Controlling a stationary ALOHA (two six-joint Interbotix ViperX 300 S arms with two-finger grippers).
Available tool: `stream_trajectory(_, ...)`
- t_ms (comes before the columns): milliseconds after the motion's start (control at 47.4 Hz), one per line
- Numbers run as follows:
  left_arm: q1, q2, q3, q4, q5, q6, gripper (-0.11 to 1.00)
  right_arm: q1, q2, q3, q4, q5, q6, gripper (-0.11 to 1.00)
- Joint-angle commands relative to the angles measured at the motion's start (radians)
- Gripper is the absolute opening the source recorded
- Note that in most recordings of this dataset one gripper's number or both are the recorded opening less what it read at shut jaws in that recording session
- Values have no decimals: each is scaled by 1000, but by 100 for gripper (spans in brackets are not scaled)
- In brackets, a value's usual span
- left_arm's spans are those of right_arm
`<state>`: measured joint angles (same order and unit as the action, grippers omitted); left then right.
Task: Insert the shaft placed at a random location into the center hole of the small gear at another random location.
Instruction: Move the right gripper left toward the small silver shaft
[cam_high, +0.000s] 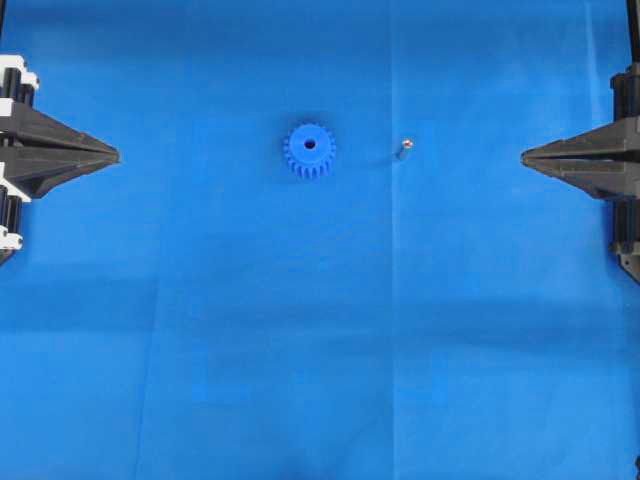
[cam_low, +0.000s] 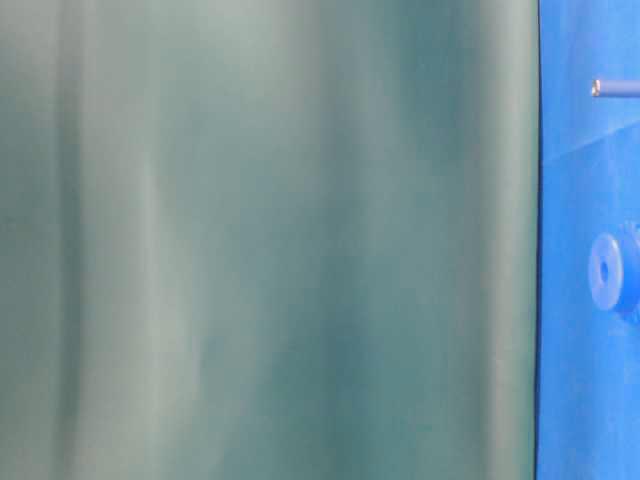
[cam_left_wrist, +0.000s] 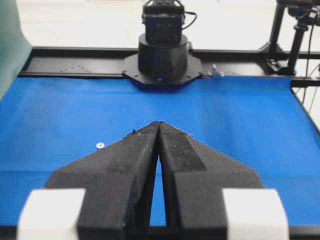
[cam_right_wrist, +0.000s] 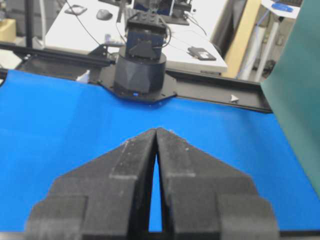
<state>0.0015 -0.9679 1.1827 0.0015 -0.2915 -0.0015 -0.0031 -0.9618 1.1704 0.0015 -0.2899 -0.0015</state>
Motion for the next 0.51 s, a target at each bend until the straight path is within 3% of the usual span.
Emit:
stream_trajectory(0, -14, 6, -20, 0, -15, -14, 0, 2, 8, -17, 2, -5, -6, 0)
stream_trajectory(211, -14, 5, -18, 0, -12, -28, 0, -15, 14, -32, 0, 54, 0, -6)
stream_trajectory(485, -14, 3, -17, 0, -9, -28, 0, -92, 104, -17, 28, 11, 3, -6)
